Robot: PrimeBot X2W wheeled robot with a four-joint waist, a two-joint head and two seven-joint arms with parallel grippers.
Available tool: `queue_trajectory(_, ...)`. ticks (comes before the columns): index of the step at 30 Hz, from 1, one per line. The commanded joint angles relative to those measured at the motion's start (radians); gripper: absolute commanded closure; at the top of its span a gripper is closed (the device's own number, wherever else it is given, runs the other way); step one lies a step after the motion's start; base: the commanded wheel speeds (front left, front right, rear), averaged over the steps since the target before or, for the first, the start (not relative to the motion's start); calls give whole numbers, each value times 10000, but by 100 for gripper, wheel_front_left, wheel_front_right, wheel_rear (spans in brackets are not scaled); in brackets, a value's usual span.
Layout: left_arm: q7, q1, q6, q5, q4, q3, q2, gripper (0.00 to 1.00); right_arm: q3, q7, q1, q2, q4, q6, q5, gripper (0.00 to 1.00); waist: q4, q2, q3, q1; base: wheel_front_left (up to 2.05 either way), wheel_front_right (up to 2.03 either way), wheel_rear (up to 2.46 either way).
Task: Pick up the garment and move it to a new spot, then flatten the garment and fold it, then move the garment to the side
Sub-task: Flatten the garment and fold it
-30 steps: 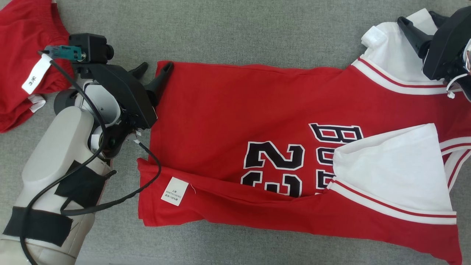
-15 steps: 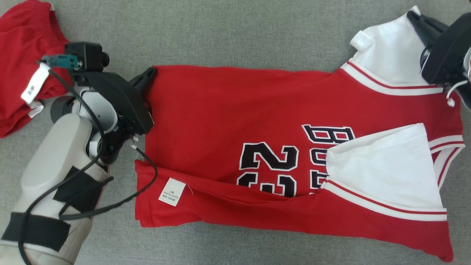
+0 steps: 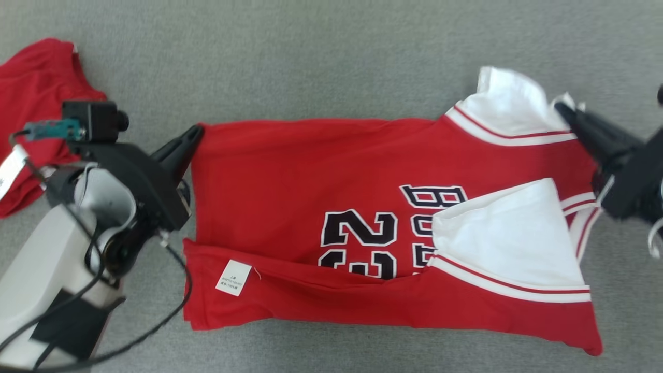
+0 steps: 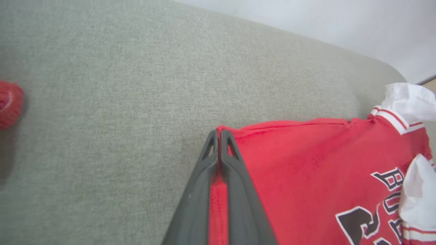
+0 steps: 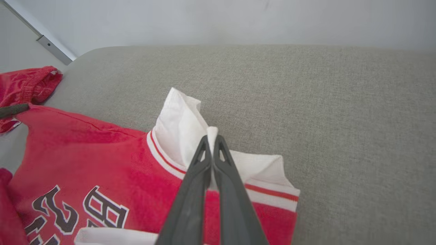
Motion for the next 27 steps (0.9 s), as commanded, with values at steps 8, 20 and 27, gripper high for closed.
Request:
queue_trajectory(8, 209, 2087, 727, -536, -2567, 494, 1063, 100, -827, -342, 2709, -382, -1909, -2, 719, 100, -546, -1, -765, 0, 0, 0, 0)
queue_trajectory(20, -107, 4699, 1804, -1439, -4424, 1465, 1710, 100, -2109, -168, 6021, 180, -3668, 0, 985, 100, -855, -1, -1153, 0, 0, 0, 0)
queue_trajectory(27, 74, 5429, 2054, -1864, -4166, 1446, 1566, 100, -2468, 34, 6953, 906, -3564, 0, 150, 100, -921, -1, -1275, 0, 0, 0, 0)
